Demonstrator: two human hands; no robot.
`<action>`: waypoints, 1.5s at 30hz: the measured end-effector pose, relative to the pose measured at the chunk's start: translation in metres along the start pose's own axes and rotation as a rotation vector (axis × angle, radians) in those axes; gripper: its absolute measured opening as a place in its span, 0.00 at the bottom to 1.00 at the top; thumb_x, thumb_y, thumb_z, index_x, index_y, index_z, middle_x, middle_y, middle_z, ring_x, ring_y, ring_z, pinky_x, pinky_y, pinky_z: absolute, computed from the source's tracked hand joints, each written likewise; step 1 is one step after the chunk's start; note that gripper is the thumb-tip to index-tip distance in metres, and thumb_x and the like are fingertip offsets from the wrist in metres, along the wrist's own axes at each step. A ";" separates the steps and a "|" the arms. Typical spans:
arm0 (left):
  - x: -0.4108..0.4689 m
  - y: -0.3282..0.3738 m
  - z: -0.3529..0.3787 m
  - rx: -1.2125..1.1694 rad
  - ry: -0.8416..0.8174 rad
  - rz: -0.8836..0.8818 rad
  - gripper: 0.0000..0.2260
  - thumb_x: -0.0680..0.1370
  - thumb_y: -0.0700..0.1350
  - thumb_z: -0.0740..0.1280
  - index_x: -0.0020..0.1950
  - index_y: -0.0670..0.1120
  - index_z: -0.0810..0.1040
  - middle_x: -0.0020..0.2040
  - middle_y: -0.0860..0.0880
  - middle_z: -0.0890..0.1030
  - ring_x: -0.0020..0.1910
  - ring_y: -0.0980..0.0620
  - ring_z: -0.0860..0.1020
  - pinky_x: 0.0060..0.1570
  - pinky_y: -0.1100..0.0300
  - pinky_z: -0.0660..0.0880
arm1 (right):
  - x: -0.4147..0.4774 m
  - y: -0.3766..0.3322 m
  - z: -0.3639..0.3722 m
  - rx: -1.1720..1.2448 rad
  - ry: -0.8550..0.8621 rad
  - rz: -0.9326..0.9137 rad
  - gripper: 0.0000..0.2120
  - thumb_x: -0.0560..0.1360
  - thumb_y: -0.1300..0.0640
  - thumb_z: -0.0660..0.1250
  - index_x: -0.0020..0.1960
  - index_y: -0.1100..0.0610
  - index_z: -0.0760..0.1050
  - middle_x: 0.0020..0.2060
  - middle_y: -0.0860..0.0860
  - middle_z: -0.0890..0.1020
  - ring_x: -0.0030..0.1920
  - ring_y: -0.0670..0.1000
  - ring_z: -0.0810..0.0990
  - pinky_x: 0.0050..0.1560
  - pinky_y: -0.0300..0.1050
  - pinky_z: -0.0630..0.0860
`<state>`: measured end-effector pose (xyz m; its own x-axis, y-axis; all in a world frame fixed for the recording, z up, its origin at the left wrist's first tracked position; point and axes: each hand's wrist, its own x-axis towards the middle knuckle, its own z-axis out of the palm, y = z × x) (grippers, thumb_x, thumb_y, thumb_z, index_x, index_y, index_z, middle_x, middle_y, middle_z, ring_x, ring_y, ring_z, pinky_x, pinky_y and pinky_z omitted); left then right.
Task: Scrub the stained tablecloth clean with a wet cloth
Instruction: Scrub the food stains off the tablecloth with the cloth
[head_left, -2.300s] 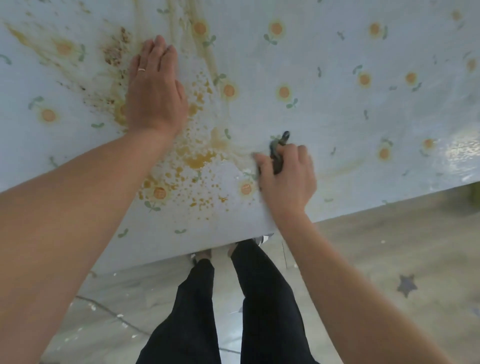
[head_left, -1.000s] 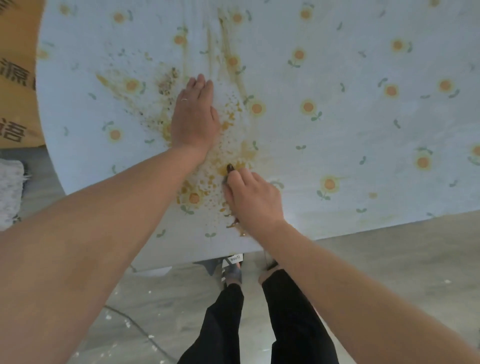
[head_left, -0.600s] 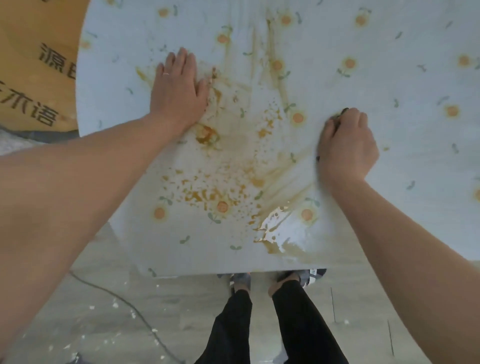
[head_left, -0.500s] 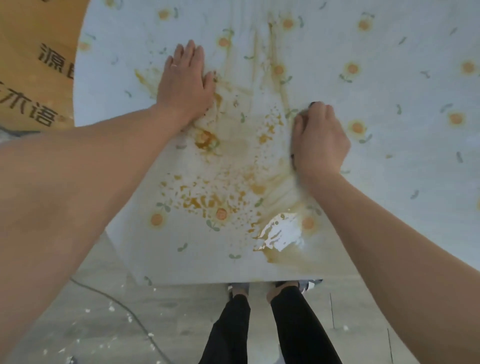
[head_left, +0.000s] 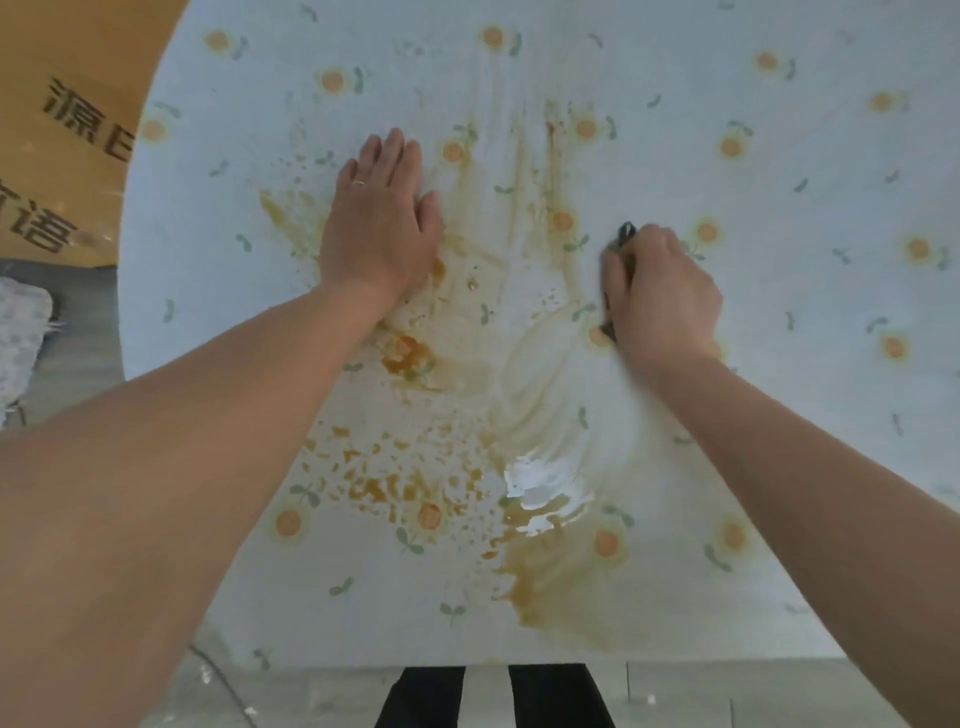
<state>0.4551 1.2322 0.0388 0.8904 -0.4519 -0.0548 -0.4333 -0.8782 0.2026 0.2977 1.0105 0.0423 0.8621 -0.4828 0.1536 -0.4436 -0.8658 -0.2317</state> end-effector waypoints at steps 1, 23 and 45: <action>0.002 -0.001 0.002 -0.008 0.000 -0.003 0.29 0.85 0.54 0.46 0.84 0.42 0.55 0.84 0.43 0.55 0.84 0.44 0.52 0.82 0.47 0.48 | 0.021 -0.008 0.006 0.001 0.011 0.086 0.12 0.83 0.48 0.55 0.51 0.56 0.70 0.46 0.51 0.75 0.39 0.55 0.73 0.38 0.47 0.63; 0.004 -0.005 0.010 -0.023 0.015 0.026 0.26 0.87 0.50 0.45 0.84 0.41 0.56 0.84 0.43 0.55 0.84 0.44 0.52 0.82 0.46 0.51 | 0.057 -0.083 0.033 0.058 -0.004 0.209 0.09 0.83 0.49 0.57 0.47 0.53 0.67 0.44 0.47 0.73 0.36 0.52 0.71 0.34 0.46 0.61; 0.097 -0.010 0.001 -0.060 0.012 0.133 0.25 0.87 0.50 0.47 0.83 0.44 0.59 0.84 0.46 0.59 0.83 0.48 0.54 0.82 0.48 0.49 | 0.132 -0.092 0.049 0.029 -0.023 0.135 0.10 0.83 0.50 0.56 0.49 0.56 0.69 0.44 0.50 0.74 0.38 0.54 0.72 0.36 0.47 0.63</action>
<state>0.5458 1.1963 0.0301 0.8274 -0.5615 -0.0123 -0.5387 -0.7996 0.2652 0.4647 1.0331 0.0369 0.8007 -0.5912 0.0969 -0.5489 -0.7887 -0.2768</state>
